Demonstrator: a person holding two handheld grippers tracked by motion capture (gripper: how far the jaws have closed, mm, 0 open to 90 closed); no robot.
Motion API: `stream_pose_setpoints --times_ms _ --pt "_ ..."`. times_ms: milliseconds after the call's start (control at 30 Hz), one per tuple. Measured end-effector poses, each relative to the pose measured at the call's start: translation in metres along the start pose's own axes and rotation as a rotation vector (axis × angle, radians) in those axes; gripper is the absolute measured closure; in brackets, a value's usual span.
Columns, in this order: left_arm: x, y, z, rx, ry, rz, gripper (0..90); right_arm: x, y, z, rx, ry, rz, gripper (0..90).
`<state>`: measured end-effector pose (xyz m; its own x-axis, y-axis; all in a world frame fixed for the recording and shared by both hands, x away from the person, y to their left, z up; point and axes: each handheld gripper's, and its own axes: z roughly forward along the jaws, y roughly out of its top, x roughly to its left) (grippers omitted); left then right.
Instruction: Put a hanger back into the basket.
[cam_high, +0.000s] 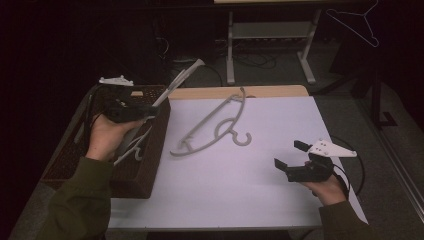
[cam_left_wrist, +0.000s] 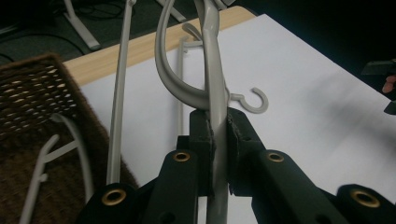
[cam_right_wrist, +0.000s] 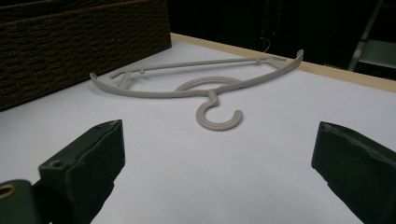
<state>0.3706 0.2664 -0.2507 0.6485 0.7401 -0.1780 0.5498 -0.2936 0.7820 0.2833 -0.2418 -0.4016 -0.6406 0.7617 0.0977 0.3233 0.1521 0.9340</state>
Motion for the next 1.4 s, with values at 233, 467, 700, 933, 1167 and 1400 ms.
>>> stream_pose_setpoints --times_ms 233,467,700,933,1167,1400 --pt "0.015 -0.009 -0.019 -0.005 0.013 0.003 82.3 0.0 0.0 0.0 0.0 -0.001 -0.001 2.3" --pt "0.027 -0.02 -0.038 -0.002 0.043 0.003 82.3 0.0 0.0 0.0 0.0 -0.003 -0.003 2.3" --pt "0.041 -0.032 -0.057 0.011 0.071 0.001 82.3 0.001 0.0 0.0 -0.001 -0.005 -0.003 2.3" --pt "0.055 -0.048 -0.071 0.041 0.103 -0.019 82.3 0.001 0.0 0.001 0.001 -0.008 0.0 2.3" --pt "0.064 -0.063 -0.082 0.061 0.114 -0.033 82.2 0.001 0.0 0.001 0.003 -0.011 -0.003 2.3" --pt "0.064 -0.07 -0.091 0.083 0.105 -0.028 82.3 0.001 -0.001 0.002 0.006 -0.015 -0.005 2.3"
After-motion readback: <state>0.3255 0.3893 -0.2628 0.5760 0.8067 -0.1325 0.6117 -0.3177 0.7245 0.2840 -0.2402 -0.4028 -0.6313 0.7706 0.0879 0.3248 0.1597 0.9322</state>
